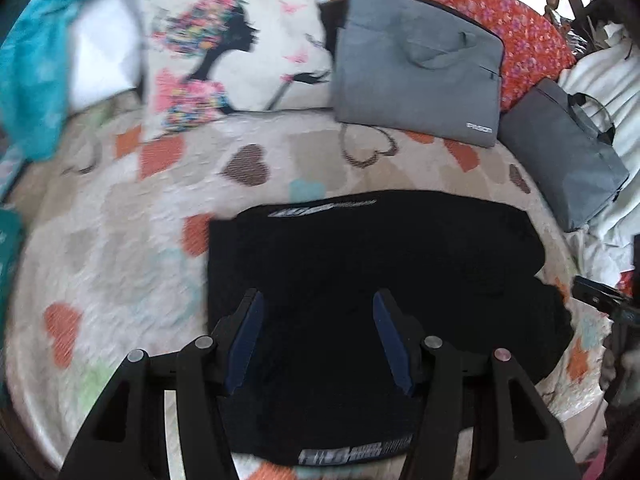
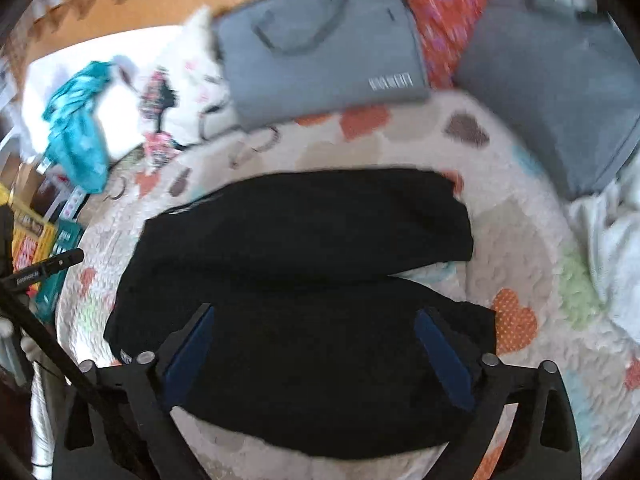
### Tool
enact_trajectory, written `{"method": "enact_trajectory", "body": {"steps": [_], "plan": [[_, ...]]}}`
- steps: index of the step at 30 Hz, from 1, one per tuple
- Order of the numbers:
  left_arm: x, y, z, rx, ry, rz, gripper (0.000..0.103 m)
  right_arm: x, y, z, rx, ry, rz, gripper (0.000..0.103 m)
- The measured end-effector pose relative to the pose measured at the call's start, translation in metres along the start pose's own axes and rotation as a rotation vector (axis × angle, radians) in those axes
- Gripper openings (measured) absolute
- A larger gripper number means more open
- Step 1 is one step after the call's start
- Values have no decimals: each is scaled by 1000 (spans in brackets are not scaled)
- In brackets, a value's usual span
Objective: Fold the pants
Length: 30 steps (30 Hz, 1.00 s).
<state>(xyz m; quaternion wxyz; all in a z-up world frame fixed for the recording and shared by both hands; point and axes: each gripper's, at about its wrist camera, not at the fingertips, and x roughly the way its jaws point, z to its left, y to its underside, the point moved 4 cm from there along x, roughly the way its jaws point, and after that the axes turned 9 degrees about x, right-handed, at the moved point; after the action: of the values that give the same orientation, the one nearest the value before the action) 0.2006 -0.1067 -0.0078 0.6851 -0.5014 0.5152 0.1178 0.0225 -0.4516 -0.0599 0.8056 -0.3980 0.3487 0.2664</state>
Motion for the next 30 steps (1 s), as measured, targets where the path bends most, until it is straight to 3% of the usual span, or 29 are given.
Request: {"method": "enact_trajectory", "body": {"steps": [2, 7, 10, 17, 24, 26, 27, 29, 30], "plan": [[25, -17, 1, 9, 40, 29, 56, 15, -22, -9, 12, -8, 32, 95], [96, -48, 9, 97, 36, 103, 56, 53, -71, -11, -48, 8, 83, 95], [129, -62, 13, 133, 76, 118, 56, 82, -102, -8, -103, 31, 113, 95], [194, -74, 15, 221, 168, 202, 56, 156, -147, 2, -145, -13, 218, 95], [201, -66, 7, 332, 238, 186, 81, 187, -151, 4, -212, -22, 266, 99], [202, -65, 1, 362, 216, 184, 81, 188, -145, 7, -247, -8, 275, 99], [201, -65, 0, 359, 204, 190, 80, 188, -142, 10, -265, -1, 279, 99], [197, -66, -3, 353, 214, 186, 62, 188, -131, 16, -314, 27, 290, 98], [191, -66, -4, 363, 211, 165, 38, 188, -128, 16, -332, 45, 288, 94]]}}
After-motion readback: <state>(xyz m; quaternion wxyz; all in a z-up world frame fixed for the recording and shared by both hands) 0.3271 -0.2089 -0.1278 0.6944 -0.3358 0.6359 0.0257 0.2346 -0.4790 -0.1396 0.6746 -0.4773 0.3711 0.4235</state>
